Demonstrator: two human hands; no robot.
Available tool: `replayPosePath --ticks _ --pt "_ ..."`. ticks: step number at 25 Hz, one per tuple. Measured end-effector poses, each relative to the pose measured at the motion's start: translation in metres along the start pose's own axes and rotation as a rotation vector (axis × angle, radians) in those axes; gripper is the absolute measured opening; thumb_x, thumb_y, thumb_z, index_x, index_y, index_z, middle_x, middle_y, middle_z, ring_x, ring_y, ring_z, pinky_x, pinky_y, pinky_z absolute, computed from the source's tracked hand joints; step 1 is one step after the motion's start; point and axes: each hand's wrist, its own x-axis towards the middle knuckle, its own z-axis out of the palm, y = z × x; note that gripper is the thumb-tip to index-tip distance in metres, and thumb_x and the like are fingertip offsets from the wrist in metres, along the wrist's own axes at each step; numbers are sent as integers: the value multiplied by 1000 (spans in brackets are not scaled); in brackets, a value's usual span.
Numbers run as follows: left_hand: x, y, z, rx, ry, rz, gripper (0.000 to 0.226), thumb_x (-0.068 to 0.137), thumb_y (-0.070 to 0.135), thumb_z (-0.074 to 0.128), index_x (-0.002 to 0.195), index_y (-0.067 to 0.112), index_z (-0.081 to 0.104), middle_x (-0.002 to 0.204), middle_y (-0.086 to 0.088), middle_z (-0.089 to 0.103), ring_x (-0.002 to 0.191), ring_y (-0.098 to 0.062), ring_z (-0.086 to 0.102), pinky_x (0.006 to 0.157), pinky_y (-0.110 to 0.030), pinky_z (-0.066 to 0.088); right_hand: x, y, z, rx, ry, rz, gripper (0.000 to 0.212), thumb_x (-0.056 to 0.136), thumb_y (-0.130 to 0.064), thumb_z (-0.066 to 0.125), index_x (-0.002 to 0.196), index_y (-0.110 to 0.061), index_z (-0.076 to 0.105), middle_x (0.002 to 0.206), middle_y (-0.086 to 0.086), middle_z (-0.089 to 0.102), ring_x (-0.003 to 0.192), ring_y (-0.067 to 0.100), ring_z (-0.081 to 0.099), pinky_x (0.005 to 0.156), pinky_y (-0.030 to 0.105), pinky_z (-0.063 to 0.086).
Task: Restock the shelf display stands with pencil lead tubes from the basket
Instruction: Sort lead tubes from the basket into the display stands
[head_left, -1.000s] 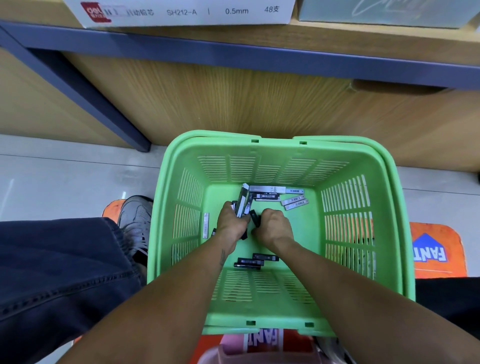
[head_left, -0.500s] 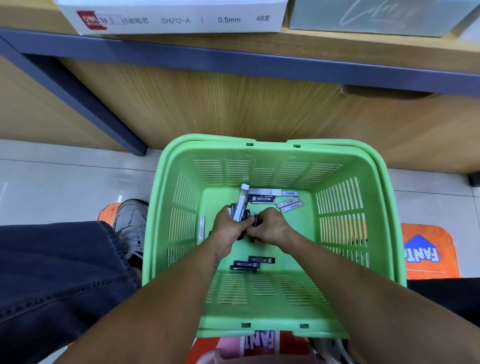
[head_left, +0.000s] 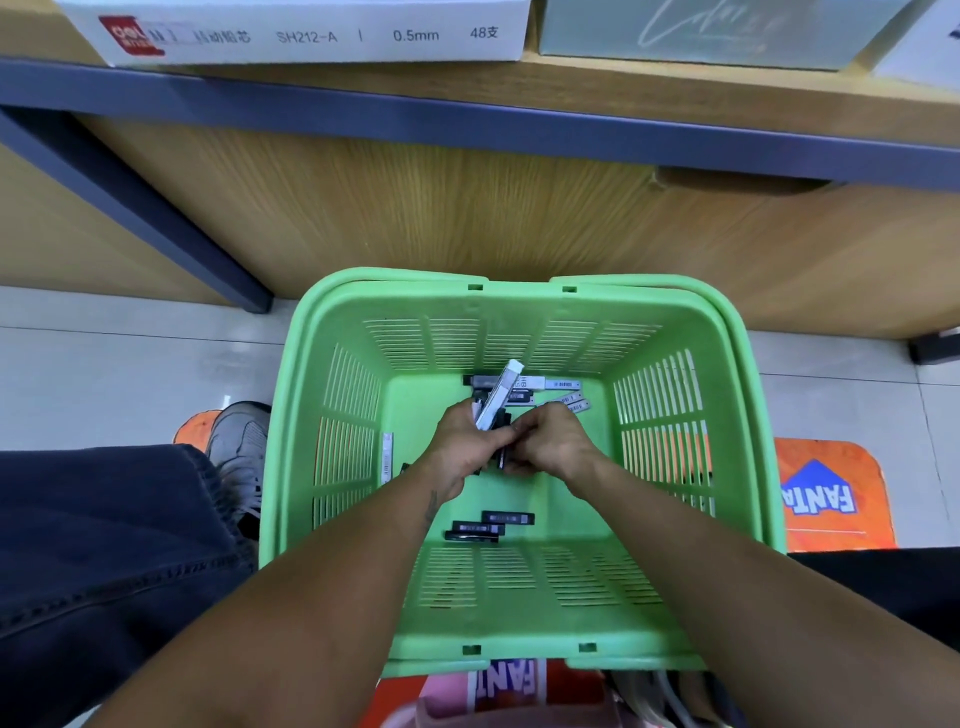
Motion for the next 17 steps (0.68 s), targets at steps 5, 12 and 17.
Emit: replayPosePath --ticks 5,12,17 --pt "2 -3 4 41 99 3 21 80 9 79 85 16 60 66 -2 62 43 -8 50 39 -17 36 5 10 2 -130 264 -49 23 85 4 61 87 -14 75 92 8 76 84 24 72 80 35 61" --pt "1 -5 1 -75 60 -126 15 86 3 66 93 14 58 80 -6 59 59 -18 60 49 -26 51 11 29 -23 -971 334 -222 83 88 10 58 157 -7 17 159 6 23 132 26 45 93 34 56" --pt "2 -6 2 -158 65 -139 27 81 -9 65 93 10 51 77 -12 54 47 -24 59 51 -30 54 12 23 -19 -1059 286 -150 35 95 2 54 129 -3 44 126 15 48 86 24 60 67 32 54"
